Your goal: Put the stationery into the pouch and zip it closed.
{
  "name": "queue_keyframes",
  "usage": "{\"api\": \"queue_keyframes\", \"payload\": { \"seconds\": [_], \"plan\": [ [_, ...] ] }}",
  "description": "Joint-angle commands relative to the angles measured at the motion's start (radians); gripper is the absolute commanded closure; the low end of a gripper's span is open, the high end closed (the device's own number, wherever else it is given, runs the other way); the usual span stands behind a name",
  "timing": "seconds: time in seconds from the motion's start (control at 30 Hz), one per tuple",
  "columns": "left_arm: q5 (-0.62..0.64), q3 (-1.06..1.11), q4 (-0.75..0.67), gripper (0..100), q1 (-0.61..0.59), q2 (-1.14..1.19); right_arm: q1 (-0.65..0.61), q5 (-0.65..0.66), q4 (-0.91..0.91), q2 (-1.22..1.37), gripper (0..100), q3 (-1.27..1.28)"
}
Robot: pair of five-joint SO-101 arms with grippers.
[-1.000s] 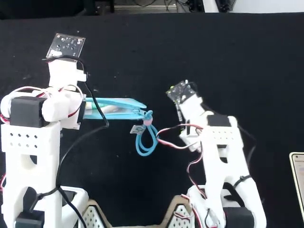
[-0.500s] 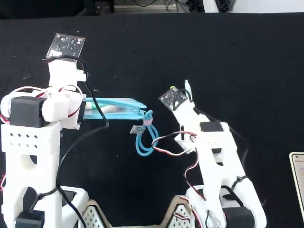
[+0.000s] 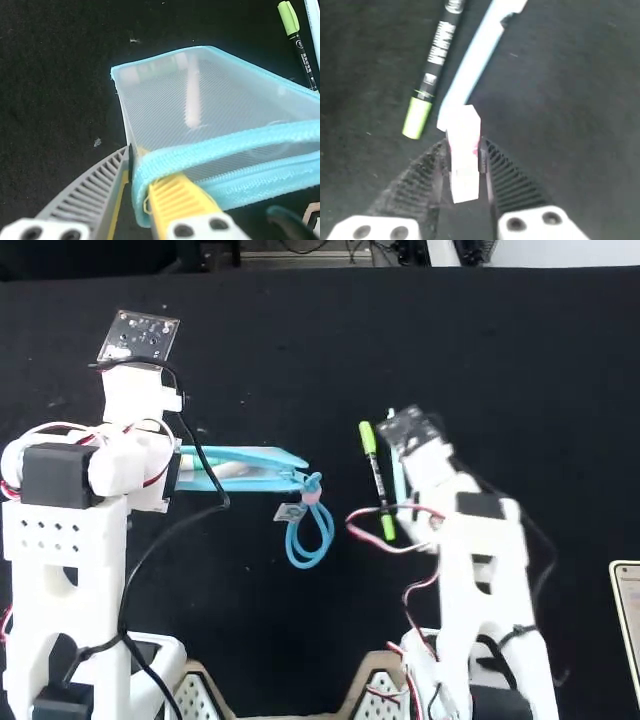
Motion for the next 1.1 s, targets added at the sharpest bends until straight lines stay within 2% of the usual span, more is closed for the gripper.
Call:
{"api": "queue_keyframes", "payload": {
  "seconds": [0.0,0.2,0.47,0.73,0.93,1.07],
  "plan": [
    [-0.011,0.005,0.006,97,-0.002,0.006,0.072,0.002,0.084,-0.056,98.7,-0.124],
    [-0.011,0.005,0.006,97,-0.002,0.006,0.183,0.002,0.074,-0.056,98.7,-0.160],
    [-0.011,0.015,0.006,97,-0.002,0.006,0.341,0.008,-0.209,-0.054,98.6,0.065],
    [-0.011,0.015,0.006,97,-0.002,0.006,0.431,0.005,-0.063,-0.054,98.4,0.051],
    [-0.011,0.015,0.006,97,-0.002,0.006,0.436,0.006,0.014,-0.054,83.4,0.045],
    [-0.011,0.016,0.006,97,-0.002,0.006,0.431,0.003,0.012,-0.054,83.0,0.041]
  ]
}}
